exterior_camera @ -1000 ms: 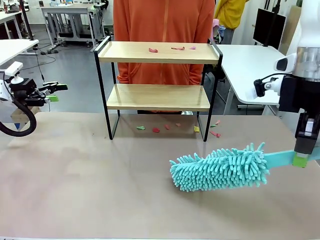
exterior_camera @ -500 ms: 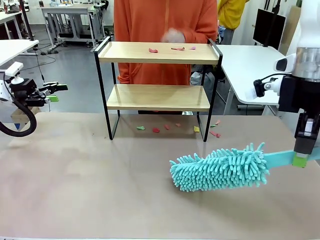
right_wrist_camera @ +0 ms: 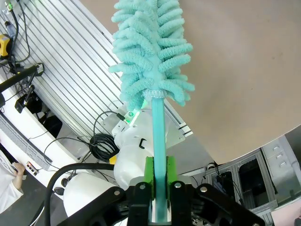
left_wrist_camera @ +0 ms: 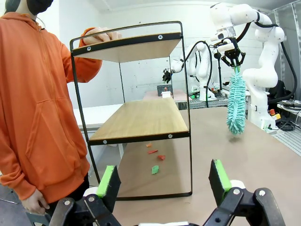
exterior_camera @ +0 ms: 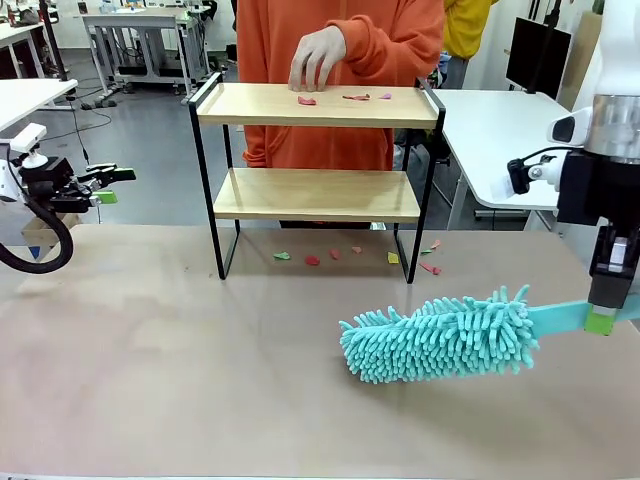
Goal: Clean the shelf.
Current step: Clean the specific section of the Shelf indicated by the human with the Duster.
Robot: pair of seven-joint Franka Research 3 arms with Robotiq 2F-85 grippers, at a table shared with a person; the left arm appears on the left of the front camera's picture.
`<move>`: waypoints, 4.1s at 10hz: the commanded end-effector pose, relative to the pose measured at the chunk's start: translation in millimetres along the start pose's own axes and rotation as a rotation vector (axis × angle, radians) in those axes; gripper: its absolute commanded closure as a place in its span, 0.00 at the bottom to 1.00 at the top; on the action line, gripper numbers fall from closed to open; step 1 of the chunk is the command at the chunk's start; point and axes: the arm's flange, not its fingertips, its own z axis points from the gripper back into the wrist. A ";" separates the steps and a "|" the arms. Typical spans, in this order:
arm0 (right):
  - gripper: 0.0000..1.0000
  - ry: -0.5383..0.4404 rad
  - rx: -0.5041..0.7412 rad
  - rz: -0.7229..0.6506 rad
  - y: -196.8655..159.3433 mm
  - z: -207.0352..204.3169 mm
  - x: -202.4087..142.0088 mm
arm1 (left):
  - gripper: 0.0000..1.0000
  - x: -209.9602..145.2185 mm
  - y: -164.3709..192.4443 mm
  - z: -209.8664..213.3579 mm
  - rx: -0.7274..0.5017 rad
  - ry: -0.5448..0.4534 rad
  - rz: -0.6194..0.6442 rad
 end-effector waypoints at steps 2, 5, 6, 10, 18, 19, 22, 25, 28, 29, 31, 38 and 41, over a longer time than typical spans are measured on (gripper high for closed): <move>0.87 -0.004 -0.003 0.004 0.8 1.4 -0.8 | 0.00 2.6 0.3 -1.3 -0.003 -0.004 -0.005; 0.87 -0.004 -0.003 0.004 0.8 1.4 -0.8 | 0.00 2.6 0.3 -1.3 -0.003 -0.004 -0.005; 0.87 -0.004 -0.003 0.004 0.8 1.4 -0.8 | 0.00 2.6 0.3 -1.3 -0.003 -0.004 -0.005; 0.87 -0.004 -0.003 0.004 0.8 1.4 -0.8 | 0.00 2.6 0.3 -1.3 -0.003 -0.004 -0.005; 0.87 -0.227 0.029 0.020 97.7 147.0 14.5 | 0.00 2.6 0.3 -1.3 -0.003 -0.004 -0.005; 0.87 -0.320 0.021 -0.021 120.7 166.4 21.4 | 0.00 2.6 0.3 -1.3 -0.003 -0.004 -0.005; 0.87 -0.607 0.047 -0.293 167.6 206.4 66.1 | 0.00 2.6 0.3 -1.3 -0.003 -0.004 -0.005; 0.87 -0.791 0.018 -0.516 185.4 213.2 114.9 | 0.00 2.6 0.3 -1.3 -0.003 -0.004 -0.005; 0.87 -0.765 0.080 -0.430 184.6 221.0 96.0 | 0.00 2.6 0.3 -1.3 -0.003 -0.004 -0.005; 0.87 -0.765 0.080 -0.430 184.6 221.0 96.0 | 0.00 2.6 0.3 -1.3 -0.003 -0.004 -0.005; 0.87 -0.765 0.080 -0.430 184.6 221.0 96.0 | 0.00 2.6 0.3 -1.3 -0.003 -0.004 -0.005; 0.87 -0.683 -0.202 -0.790 215.6 250.4 281.5 | 0.00 2.6 0.3 -1.3 -0.003 -0.004 -0.005; 0.87 -0.717 -0.194 -0.903 205.6 253.1 333.0 | 0.00 2.6 0.3 -1.3 -0.003 -0.004 -0.005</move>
